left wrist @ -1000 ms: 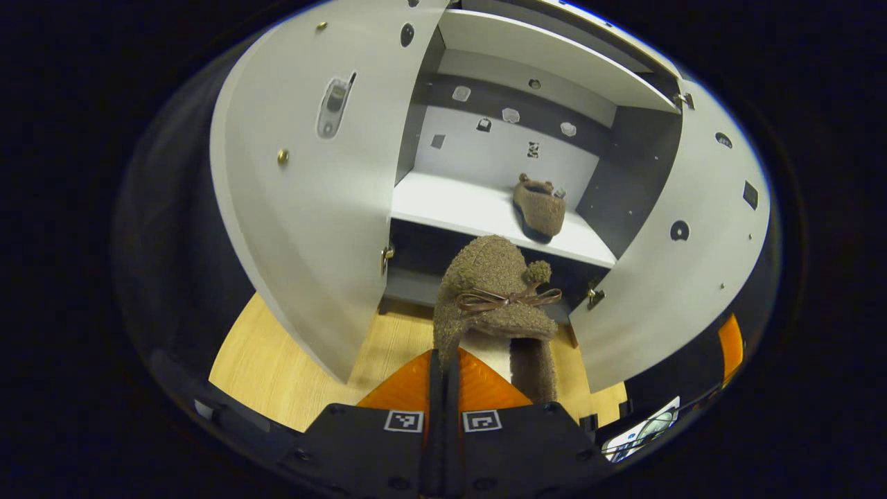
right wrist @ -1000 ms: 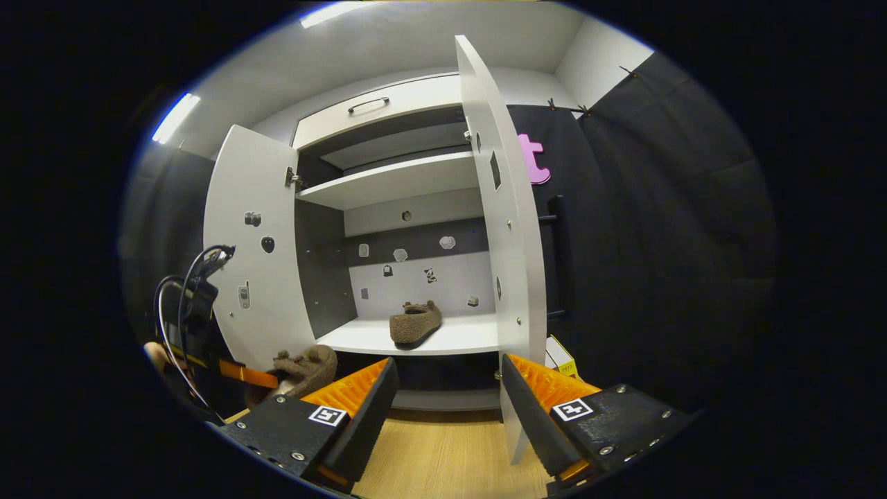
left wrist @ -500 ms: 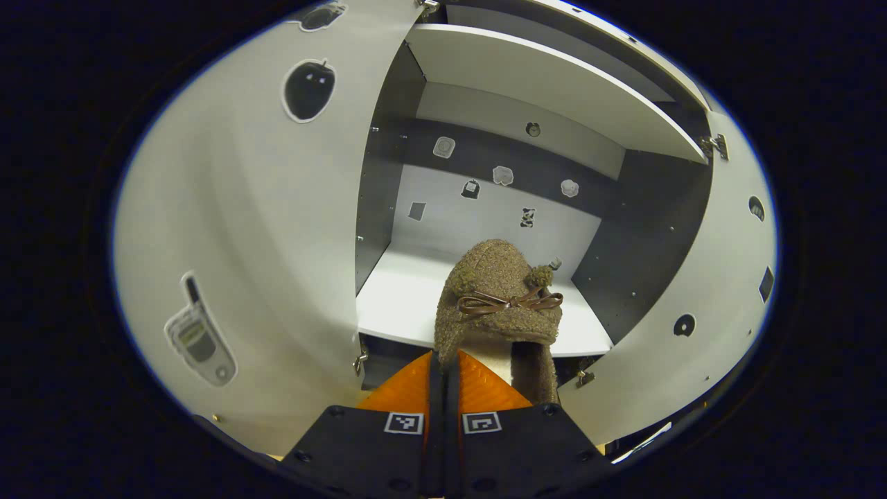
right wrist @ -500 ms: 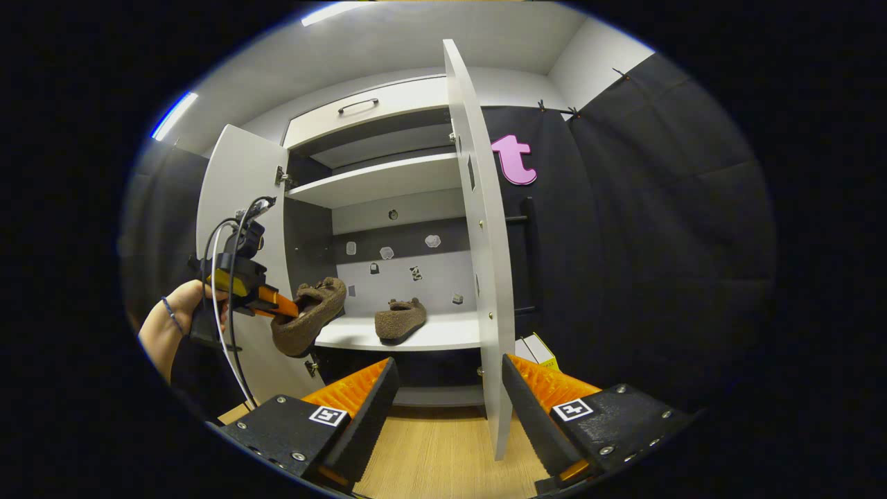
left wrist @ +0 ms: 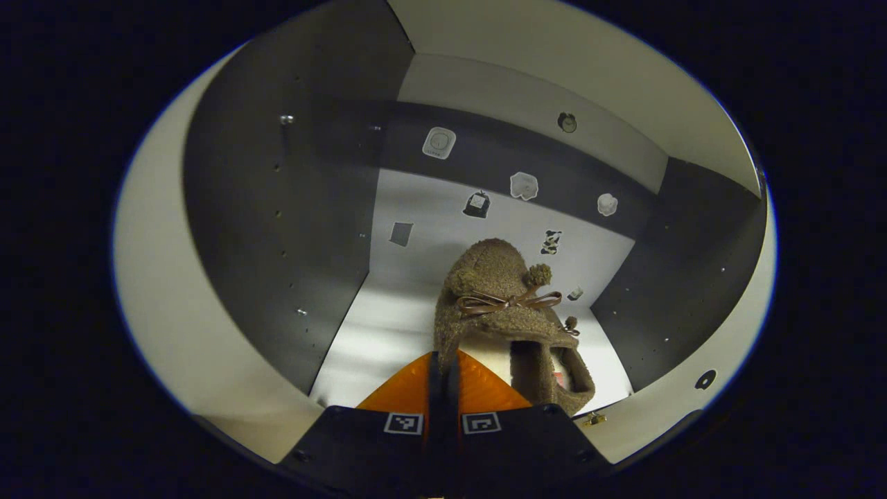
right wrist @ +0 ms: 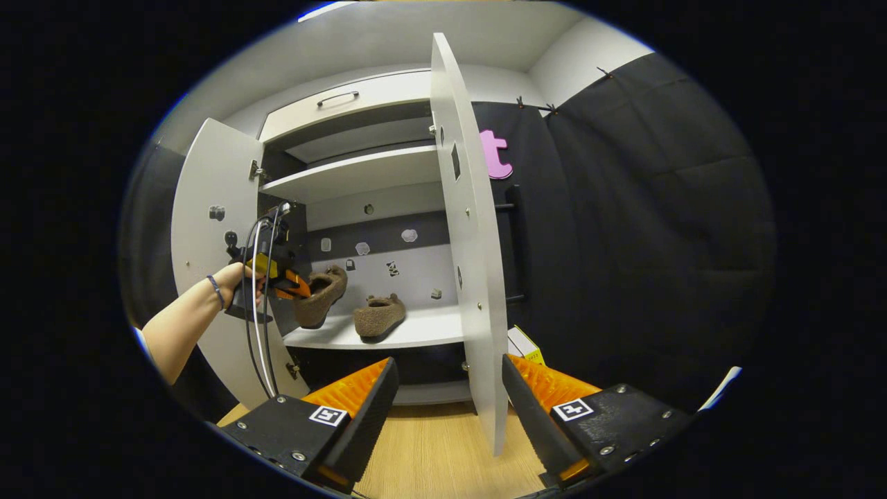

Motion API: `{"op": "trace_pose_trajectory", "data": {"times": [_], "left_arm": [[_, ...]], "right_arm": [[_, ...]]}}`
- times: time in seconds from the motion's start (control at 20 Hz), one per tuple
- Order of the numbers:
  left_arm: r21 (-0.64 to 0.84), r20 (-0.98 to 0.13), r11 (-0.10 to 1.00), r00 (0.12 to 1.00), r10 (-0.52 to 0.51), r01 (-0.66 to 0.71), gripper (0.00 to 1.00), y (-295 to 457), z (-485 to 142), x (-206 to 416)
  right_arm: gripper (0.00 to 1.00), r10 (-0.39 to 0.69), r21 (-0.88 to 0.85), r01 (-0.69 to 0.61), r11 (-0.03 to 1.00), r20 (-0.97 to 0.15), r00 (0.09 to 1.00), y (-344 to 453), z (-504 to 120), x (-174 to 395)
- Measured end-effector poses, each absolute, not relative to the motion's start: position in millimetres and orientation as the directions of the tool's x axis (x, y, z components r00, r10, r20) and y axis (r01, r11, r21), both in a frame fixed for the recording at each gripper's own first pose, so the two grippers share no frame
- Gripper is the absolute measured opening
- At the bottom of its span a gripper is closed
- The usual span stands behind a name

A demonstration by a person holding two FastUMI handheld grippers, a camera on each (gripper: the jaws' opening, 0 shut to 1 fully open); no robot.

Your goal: Grab one shoe with the right hand and put it into the shoe cabinet, grab the other shoe with the left hand and put it into the shoe cabinet; then close the right door with the right hand and the left door with the left hand.

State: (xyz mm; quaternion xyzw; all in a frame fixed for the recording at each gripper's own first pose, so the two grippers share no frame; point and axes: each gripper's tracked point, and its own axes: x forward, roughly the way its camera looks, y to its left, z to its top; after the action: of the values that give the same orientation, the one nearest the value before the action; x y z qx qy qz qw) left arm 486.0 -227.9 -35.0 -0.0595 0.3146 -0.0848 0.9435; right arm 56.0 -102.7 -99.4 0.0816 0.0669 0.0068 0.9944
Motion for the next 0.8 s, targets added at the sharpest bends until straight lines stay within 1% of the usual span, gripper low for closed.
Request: {"op": "trace_pose_trajectory", "data": {"times": [0.2,0.3,0.4,0.45,0.5,0.6,0.65,0.7,0.75,0.8], "left_arm": [[-0.204,-0.648,0.969,0.723,-0.240,0.139,0.07,-246,-76,500],[-0.181,-0.673,0.974,0.705,-0.225,0.138,0.07,-246,-90,504],[-0.149,-0.676,0.979,0.709,-0.201,0.136,0.08,-244,-92,504],[-0.137,-0.665,0.982,0.723,-0.190,0.131,0.20,-242,-85,507],[-0.127,-0.650,0.984,0.738,-0.180,0.128,0.24,-241,-81,506],[-0.111,-0.627,0.984,0.758,-0.179,0.141,0.77,-241,-68,499],[-0.109,-0.619,0.983,0.763,-0.184,0.149,0.86,-243,-61,494],[-0.109,-0.606,0.982,0.773,-0.188,0.154,0.89,-243,-53,488],[-0.112,-0.586,0.981,0.787,-0.194,0.159,0.97,-244,-44,482],[-0.115,-0.565,0.979,0.800,-0.202,0.166,0.98,-245,-35,473]], "right_arm": [[0.92,-0.022,0.164,0.046,0.985,-0.146,0.989,-106,-102,57],[0.92,-0.032,0.168,0.058,0.984,-0.149,0.988,-106,-101,58],[0.92,-0.037,0.167,0.063,0.984,-0.152,0.988,-105,-102,58],[0.92,-0.039,0.167,0.064,0.984,-0.153,0.988,-106,-103,57],[0.92,-0.040,0.168,0.066,0.984,-0.153,0.987,-107,-102,57],[0.92,-0.039,0.169,0.064,0.983,-0.148,0.988,-109,-101,56],[0.92,-0.036,0.170,0.061,0.984,-0.146,0.989,-109,-100,56],[0.92,-0.034,0.170,0.058,0.984,-0.143,0.989,-111,-99,55],[0.92,-0.033,0.169,0.057,0.984,-0.140,0.990,-114,-98,55],[0.92,-0.032,0.165,0.055,0.985,-0.136,0.990,-117,-98,55]]}}
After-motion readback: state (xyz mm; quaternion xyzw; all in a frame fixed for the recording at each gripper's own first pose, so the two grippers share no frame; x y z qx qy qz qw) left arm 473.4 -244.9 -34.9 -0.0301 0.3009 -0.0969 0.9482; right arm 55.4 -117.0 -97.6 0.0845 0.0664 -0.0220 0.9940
